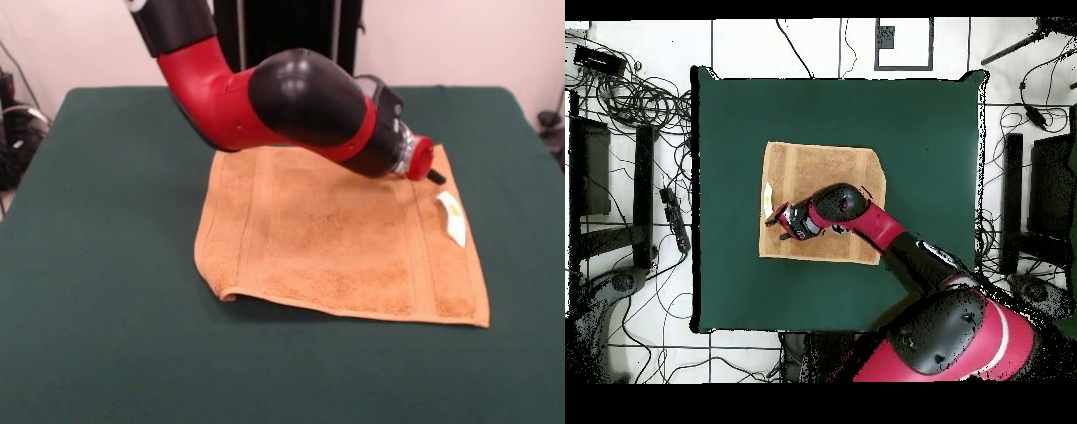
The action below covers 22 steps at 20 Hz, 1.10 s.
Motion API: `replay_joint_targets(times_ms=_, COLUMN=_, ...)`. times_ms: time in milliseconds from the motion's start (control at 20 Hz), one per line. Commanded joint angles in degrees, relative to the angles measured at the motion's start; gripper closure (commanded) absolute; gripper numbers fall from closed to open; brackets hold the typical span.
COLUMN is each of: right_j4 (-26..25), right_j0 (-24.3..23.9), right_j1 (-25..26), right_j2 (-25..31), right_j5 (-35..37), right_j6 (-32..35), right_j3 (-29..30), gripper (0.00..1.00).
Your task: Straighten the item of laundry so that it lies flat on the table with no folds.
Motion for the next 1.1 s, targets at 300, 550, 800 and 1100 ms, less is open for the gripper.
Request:
replay_joint_targets(times_ms=300, right_j4=-1.96, right_j0=15.70, right_j1=10.36, right_j2=-9.02, right_j5=-22.34, right_j6=13.50, right_j3=-7.65, gripper=0.00)
replay_joint_targets(times_ms=550, right_j4=0.54, right_j0=15.34, right_j1=11.52, right_j2=-8.26, right_j5=-21.32, right_j6=12.04, right_j3=-7.36, gripper=0.00)
replay_joint_targets(times_ms=800, right_j4=2.31, right_j0=11.10, right_j1=13.14, right_j2=-4.40, right_j5=-16.88, right_j6=6.36, right_j3=-5.28, gripper=0.00)
replay_joint_targets(times_ms=1100, right_j4=2.37, right_j0=10.14, right_j1=13.32, right_j2=-3.81, right_j5=-17.25, right_j6=5.07, right_j3=-3.28, gripper=0.00)
